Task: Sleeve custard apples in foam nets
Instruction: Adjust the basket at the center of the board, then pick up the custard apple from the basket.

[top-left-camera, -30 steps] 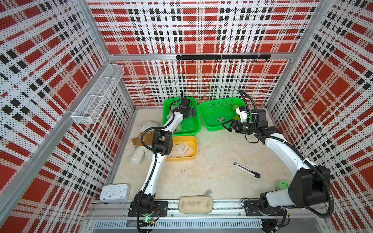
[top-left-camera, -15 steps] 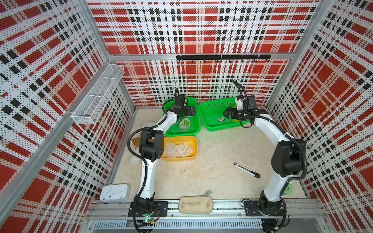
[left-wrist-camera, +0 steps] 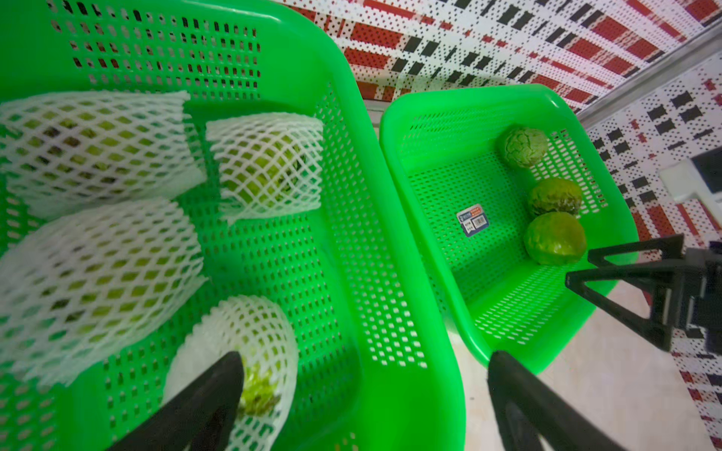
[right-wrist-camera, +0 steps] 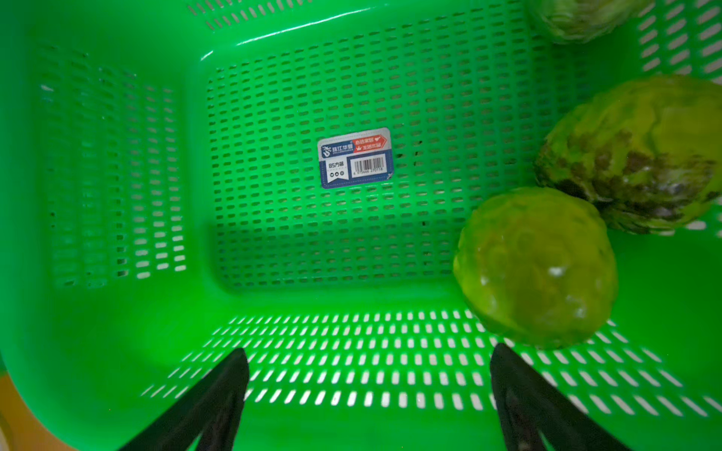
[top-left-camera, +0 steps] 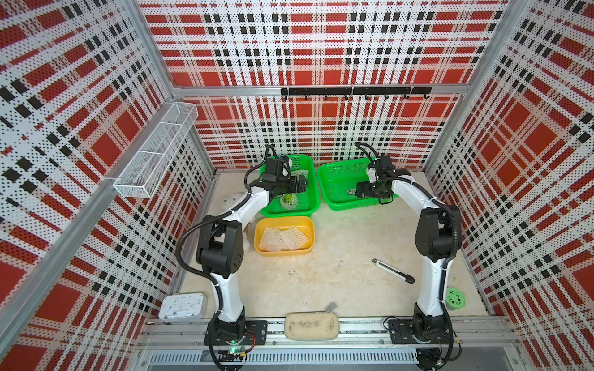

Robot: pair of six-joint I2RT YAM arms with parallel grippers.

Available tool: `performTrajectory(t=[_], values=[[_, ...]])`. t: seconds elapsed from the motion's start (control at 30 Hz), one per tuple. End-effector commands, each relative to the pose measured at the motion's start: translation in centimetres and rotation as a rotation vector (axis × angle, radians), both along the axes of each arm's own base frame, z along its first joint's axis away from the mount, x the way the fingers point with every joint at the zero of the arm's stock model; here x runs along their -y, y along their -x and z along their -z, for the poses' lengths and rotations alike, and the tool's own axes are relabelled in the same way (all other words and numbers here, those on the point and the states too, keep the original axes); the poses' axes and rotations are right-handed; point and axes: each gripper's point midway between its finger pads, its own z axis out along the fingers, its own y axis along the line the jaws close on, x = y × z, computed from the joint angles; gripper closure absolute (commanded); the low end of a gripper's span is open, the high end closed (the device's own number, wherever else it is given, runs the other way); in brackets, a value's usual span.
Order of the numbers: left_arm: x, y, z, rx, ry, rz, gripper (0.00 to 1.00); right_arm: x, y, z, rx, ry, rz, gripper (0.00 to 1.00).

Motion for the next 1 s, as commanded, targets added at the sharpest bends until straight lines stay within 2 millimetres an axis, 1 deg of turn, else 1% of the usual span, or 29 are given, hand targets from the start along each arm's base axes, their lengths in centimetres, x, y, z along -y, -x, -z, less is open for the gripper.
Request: performTrajectory(t=[0.0, 0.1, 0.17, 0.2, 0.27, 0.33, 0.4, 0.43, 0.53, 0.6, 0.7, 0.83, 0.9, 0.97], values=[[0.0, 2.2, -3.7, 0.076, 0.025, 0.031, 0.01, -0.1, 4.4, 0.7, -0.097, 0.029, -0.042, 0.03], [-0.5, 4.2, -4.1, 0.076, 0.015, 0.034, 0.00, 0.1, 6.6, 0.9, -0.120, 0.030, -0.046, 0.03], [-0.7, 5.7, -4.4, 0.073, 0.015, 0.038, 0.01, 0.4, 7.5, 0.6, -0.116, 0.032, -0.046, 0.03], [-0.8, 6.2, -4.6, 0.072, 0.017, 0.040, 0.01, 0.5, 7.7, 0.2, -0.109, 0.036, -0.043, 0.03], [-1.0, 7.4, -4.9, 0.084, 0.004, 0.062, 0.01, 0.9, 7.3, -1.0, -0.068, 0.050, -0.031, 0.03], [-1.2, 8.3, -5.4, 0.090, -0.001, 0.068, 0.01, 1.2, 6.5, -2.5, -0.025, 0.068, -0.018, 0.03], [-1.4, 9.1, -6.0, 0.102, 0.000, 0.075, 0.01, 1.9, 5.7, -3.5, 0.006, 0.102, 0.008, 0.02], [-0.3, 10.1, -6.2, 0.107, 0.000, 0.106, 0.01, 2.5, 5.2, -4.1, 0.027, 0.129, 0.033, 0.02], [-0.2, 11.6, -6.5, 0.114, -0.008, 0.123, 0.01, 4.7, 4.3, -4.6, 0.063, 0.222, 0.105, 0.01], [0.0, 12.5, -6.3, 0.111, -0.010, 0.138, 0.01, 6.3, 3.8, -4.4, 0.069, 0.278, 0.149, 0.01], [0.7, 13.8, -5.8, 0.097, -0.014, 0.172, 0.01, 8.2, 3.0, -3.4, 0.044, 0.321, 0.184, 0.01], [1.2, 15.5, -5.3, 0.091, -0.023, 0.197, 0.01, 9.7, 1.7, -1.4, 0.002, 0.320, 0.203, 0.02], [1.2, 16.0, -5.2, 0.093, -0.025, 0.201, 0.01, 10.1, 1.0, -0.6, 0.000, 0.314, 0.218, 0.06], [1.3, 16.4, -5.1, 0.093, -0.023, 0.205, 0.01, 10.7, 0.3, 0.1, 0.000, 0.305, 0.244, 0.14]])
